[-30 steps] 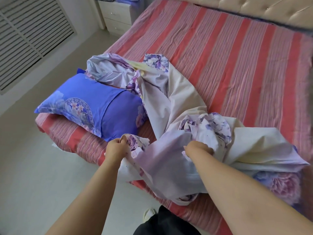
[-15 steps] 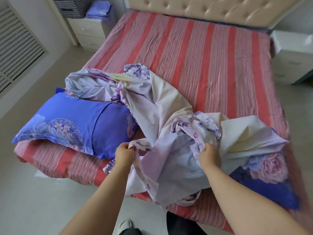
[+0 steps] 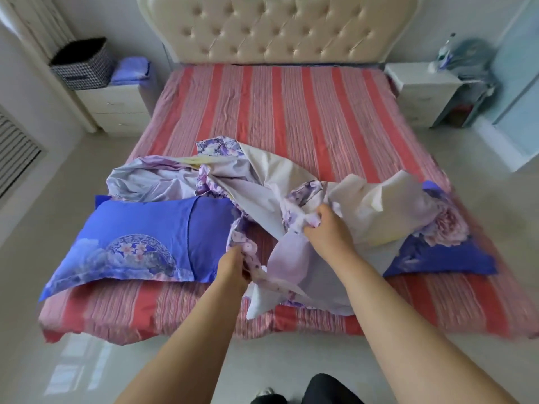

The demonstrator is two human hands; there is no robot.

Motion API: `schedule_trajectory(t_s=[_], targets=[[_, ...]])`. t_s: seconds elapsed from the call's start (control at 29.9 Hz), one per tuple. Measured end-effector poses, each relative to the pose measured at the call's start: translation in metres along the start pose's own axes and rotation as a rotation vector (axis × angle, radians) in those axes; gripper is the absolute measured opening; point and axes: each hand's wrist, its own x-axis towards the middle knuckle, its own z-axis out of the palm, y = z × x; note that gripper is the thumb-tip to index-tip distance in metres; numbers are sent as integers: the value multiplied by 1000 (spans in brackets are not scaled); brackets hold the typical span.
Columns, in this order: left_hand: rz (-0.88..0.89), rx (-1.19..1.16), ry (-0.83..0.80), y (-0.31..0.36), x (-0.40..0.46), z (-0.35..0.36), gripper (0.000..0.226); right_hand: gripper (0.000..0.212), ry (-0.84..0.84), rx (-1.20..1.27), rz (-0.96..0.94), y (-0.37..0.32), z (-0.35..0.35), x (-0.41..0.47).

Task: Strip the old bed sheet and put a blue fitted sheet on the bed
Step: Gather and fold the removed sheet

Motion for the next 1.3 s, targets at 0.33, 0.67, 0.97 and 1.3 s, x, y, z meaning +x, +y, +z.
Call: schedule_trajectory(t_s=[0.33, 0.67, 0.97, 1.3], targets=[[-127, -54, -365, -62, -47, -47, 58, 41, 157, 478, -160, -46, 8, -86], [-147, -328, -693, -86, -133, -108, 71, 30, -713, 1320, -57, -45, 18, -204], [334, -226, -289, -7, -98, -200, 8, 28, 201, -57, -144, -64, 37, -214], [537, 320, -342, 99, -72, -308, 23, 51, -13, -86, -476, -236, 213, -225]])
